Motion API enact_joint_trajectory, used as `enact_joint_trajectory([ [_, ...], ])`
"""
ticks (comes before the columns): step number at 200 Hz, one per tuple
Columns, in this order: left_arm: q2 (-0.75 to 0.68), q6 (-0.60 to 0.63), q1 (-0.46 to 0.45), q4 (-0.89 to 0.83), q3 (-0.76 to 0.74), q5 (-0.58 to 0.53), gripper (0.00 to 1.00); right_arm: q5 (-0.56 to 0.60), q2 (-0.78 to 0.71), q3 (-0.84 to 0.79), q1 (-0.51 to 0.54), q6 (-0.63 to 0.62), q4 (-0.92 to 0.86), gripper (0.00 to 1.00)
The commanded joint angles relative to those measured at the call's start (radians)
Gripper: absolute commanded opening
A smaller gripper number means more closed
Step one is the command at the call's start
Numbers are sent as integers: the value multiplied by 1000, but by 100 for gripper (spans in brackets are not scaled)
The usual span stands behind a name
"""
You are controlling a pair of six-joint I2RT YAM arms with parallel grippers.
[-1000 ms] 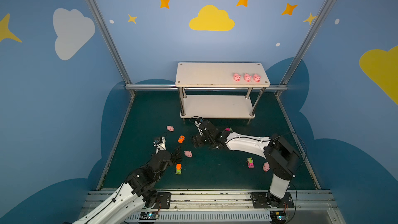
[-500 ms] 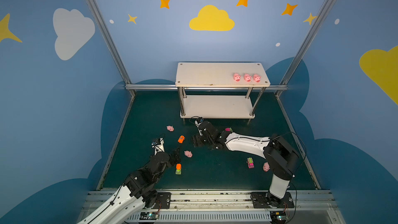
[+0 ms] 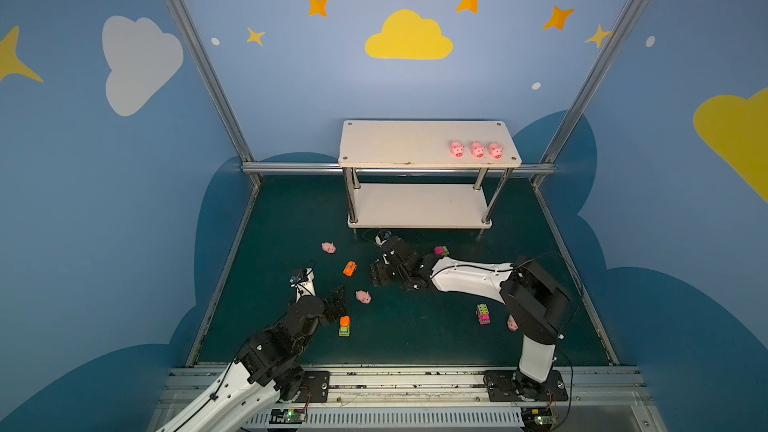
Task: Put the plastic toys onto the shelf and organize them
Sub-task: 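Lower the right gripper onto the pink pig and close on it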
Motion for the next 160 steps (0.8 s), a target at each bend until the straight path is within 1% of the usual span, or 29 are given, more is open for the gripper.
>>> enact_joint_trajectory([
  [1, -19, -16, 4, -40, -9, -7, 100, 19, 28, 21, 9, 22, 24, 84],
  [43, -58, -21, 6, -47, -28, -17, 100, 53, 72, 41, 16, 29, 25, 84],
  [75, -63, -21, 5, -48, -31, -20, 100, 137, 106, 45, 43, 22, 38, 82],
  [95, -56, -18, 7, -43, -31, -19, 100, 166, 127, 50, 51, 25, 50, 81],
  [140, -52, -14, 7, -42, -31, -19, 100, 234, 166, 74, 59, 44, 48, 70],
  [160, -51, -14, 9, -43, -29, -19, 100, 249, 183, 84, 59, 52, 48, 67],
])
